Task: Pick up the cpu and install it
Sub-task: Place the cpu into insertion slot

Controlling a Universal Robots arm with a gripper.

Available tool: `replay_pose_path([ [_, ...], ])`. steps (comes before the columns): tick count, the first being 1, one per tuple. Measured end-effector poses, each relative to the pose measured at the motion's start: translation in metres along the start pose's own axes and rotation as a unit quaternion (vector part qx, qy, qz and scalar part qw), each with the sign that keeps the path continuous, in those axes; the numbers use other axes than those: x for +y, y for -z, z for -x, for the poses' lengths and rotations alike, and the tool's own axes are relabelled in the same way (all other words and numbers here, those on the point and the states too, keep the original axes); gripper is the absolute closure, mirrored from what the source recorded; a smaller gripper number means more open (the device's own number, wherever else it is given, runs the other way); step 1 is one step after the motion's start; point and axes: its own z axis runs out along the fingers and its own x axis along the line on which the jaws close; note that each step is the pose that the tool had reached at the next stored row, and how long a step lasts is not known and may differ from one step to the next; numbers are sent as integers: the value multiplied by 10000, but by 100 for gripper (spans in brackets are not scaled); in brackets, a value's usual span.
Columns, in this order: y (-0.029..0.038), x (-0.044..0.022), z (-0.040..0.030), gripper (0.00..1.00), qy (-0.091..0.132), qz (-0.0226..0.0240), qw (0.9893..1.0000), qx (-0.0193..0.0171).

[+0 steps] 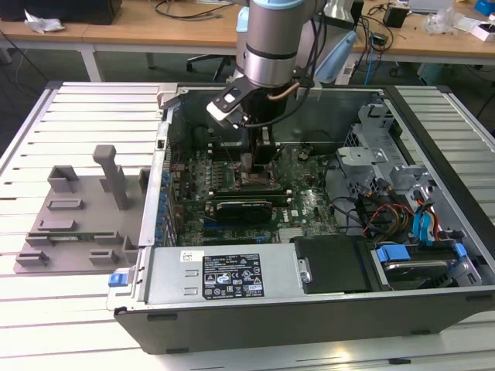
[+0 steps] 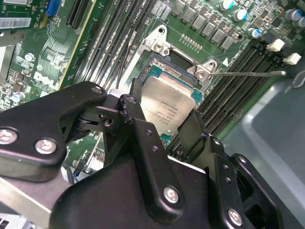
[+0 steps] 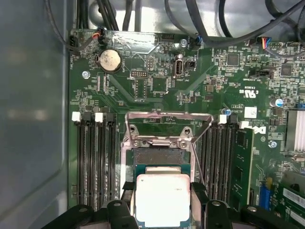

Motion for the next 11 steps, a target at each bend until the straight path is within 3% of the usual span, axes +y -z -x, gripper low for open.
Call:
replay_pose_path([
  [11,-187,18,4,45,-27,-4,10000,0],
])
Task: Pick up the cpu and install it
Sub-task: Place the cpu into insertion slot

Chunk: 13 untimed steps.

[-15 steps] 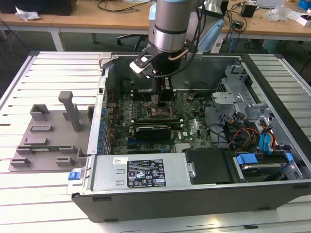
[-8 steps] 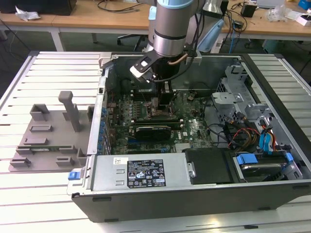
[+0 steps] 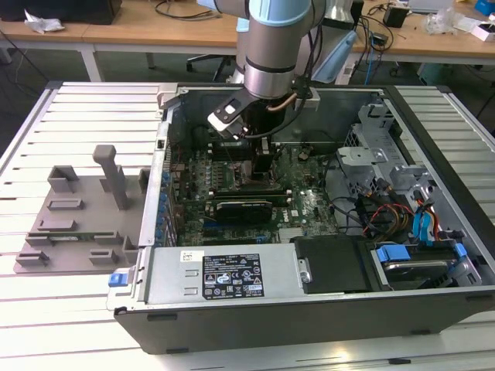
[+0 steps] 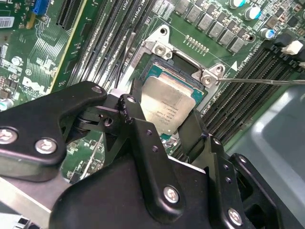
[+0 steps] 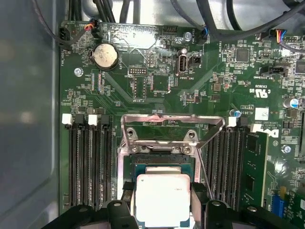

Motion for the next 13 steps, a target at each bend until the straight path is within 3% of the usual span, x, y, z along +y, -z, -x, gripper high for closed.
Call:
replay_pose_path([
  [5,-82,11,3,45,-18,-1,10000,2],
  [13,-127,12,0,45,-18,0,10000,12],
])
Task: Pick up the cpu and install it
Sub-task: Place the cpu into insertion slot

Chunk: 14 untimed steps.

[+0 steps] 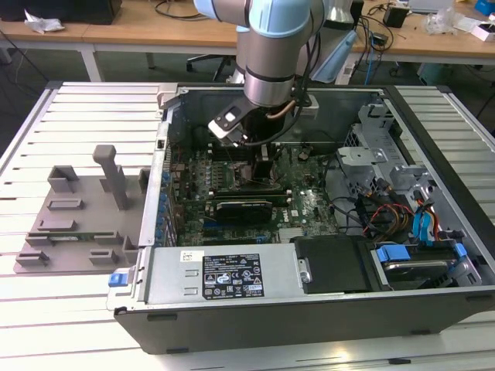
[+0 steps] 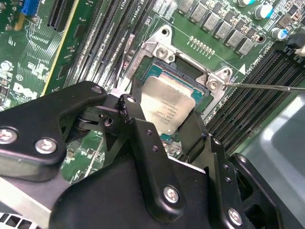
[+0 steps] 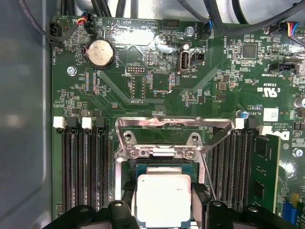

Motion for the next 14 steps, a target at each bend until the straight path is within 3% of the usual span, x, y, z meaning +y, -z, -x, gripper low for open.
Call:
replay_pose_path([
  [4,-2,0,0,45,0,0,10000,0],
  [7,-3,1,-2,32,0,0,10000,0],
  [14,-1,-1,-50,32,0,0,10000,1],
])
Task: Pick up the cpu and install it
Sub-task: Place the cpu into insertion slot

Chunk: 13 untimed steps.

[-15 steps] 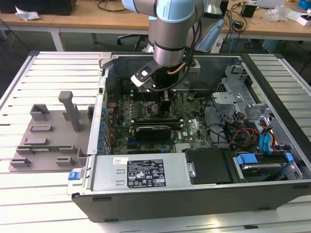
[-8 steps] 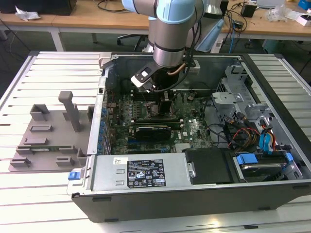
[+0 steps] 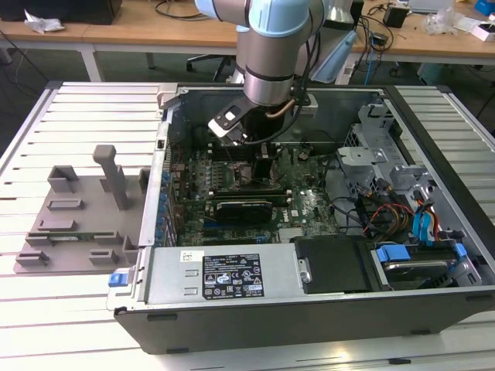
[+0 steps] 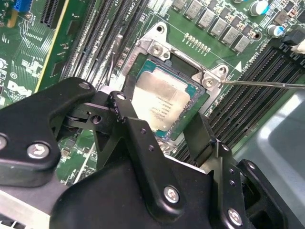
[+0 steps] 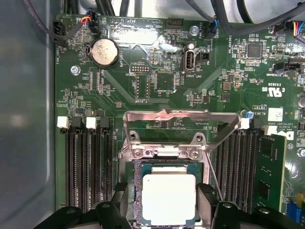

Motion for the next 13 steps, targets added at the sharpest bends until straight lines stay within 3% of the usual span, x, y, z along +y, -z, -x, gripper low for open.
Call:
replay_pose_path([
  [13,2,-3,-23,32,0,0,10000,-2],
])
